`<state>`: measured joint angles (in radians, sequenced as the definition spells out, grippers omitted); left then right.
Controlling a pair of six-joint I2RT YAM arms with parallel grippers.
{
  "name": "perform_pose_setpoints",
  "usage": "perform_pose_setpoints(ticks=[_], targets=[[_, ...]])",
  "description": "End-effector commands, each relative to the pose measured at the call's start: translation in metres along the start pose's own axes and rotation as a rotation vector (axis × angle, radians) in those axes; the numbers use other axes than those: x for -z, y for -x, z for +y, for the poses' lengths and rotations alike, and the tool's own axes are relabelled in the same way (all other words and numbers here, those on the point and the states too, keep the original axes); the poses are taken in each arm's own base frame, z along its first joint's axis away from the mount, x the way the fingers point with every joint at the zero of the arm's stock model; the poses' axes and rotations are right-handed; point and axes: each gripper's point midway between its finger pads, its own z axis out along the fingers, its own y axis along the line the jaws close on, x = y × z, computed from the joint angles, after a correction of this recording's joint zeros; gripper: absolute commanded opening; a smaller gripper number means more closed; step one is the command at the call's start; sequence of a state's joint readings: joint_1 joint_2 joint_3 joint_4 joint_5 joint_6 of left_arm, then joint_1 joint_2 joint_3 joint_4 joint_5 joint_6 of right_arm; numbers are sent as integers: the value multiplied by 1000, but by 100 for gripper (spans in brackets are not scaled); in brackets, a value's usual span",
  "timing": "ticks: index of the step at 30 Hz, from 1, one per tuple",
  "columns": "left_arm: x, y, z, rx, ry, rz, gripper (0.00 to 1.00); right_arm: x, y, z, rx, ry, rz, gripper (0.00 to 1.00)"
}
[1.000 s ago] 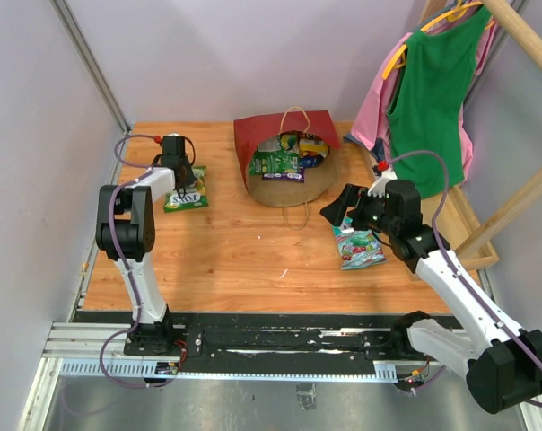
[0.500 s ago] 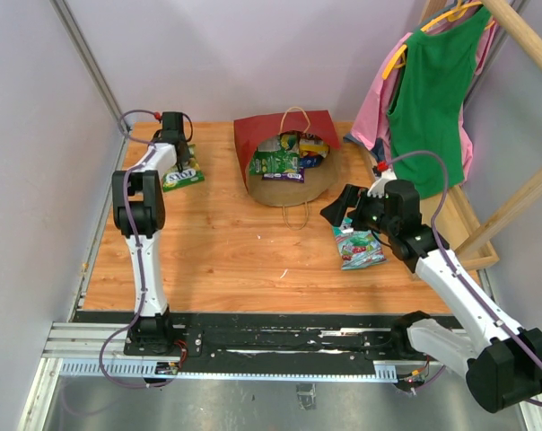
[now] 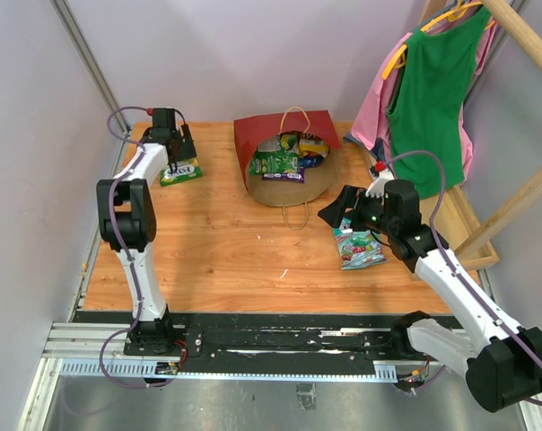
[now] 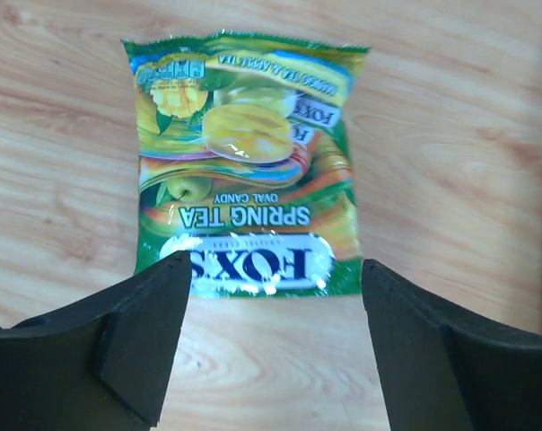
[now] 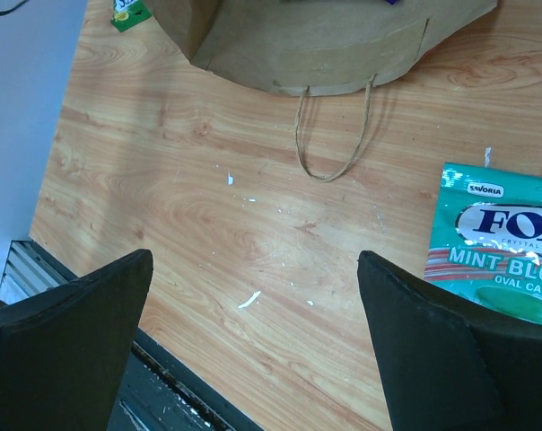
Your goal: Take the snacks out of the paper bag
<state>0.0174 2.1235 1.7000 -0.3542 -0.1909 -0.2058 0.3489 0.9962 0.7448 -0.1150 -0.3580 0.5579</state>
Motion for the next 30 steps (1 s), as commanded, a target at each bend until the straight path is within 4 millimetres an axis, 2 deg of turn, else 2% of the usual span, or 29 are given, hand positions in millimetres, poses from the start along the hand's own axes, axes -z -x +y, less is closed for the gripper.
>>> perform_pose_setpoints(ticks=[1,4,8,11,13,18,26,30], targets=[[46,43,-23,50,-142,-140,81,-4,-2,4,4,20,3,98],[40,22,-32,39,-151,-107,78,-4,-3,5,0,28,9,99],[19,-12,-35,80,-147,-39,69,-1,-3,7,6,27,13,99],[8,-26,-45,133,-231,-22,68,4,-3,6,26,18,5,99],[-2,-32,-44,164,-254,-1,66,6,-2,4,40,13,-3,99],[-23,-38,-29,182,-203,22,64,7,-2,3,58,9,-8,99],[-36,-44,16,246,-111,47,64,2,-5,3,48,16,11,99],[-38,-39,28,259,-92,41,64,2,-7,1,42,12,14,98]])
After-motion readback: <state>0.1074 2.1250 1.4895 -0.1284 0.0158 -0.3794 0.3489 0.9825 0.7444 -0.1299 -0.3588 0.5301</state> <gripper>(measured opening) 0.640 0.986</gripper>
